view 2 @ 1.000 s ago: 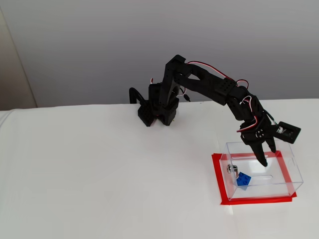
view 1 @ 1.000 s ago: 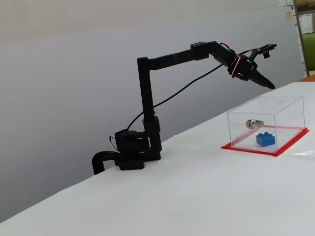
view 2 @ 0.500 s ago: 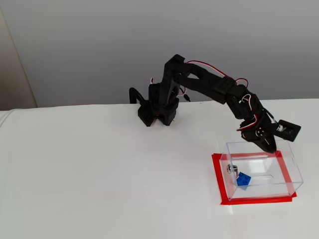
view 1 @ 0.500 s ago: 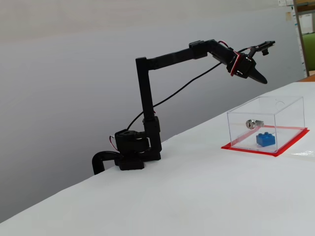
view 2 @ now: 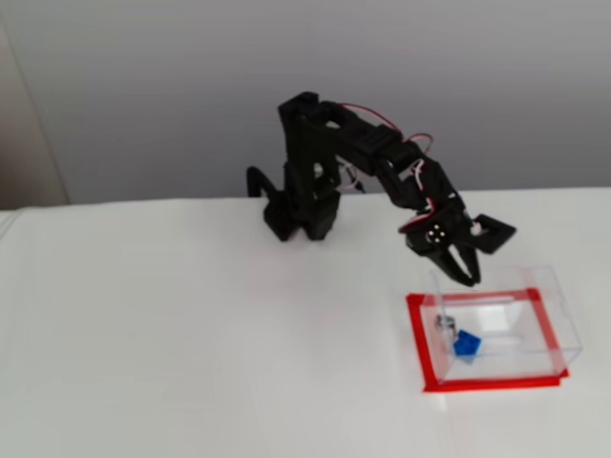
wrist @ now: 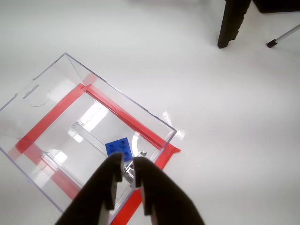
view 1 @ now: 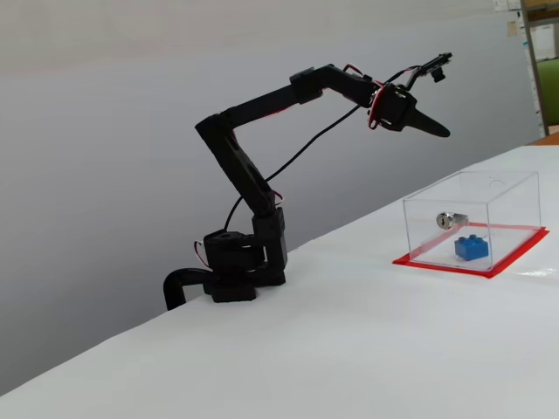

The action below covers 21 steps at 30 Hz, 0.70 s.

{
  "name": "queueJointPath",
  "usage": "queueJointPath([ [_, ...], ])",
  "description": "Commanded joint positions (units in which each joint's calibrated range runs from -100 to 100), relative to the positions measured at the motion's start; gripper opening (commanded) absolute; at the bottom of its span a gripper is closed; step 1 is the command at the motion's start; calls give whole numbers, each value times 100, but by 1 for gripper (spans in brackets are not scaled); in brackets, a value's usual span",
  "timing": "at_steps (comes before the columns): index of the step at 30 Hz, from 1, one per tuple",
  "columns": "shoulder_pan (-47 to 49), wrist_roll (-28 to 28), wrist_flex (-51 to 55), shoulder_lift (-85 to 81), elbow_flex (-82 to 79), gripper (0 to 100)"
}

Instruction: Pick the blue lego brick and place it into the transparent box

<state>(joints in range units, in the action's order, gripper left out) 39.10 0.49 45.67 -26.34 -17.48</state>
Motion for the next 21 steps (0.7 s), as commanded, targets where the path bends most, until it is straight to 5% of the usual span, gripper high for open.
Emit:
queueJointPath([
  [1,-350,-2,-76,-942,-495,3],
  [21,-2945,35,-85,-5041,-4102,3],
])
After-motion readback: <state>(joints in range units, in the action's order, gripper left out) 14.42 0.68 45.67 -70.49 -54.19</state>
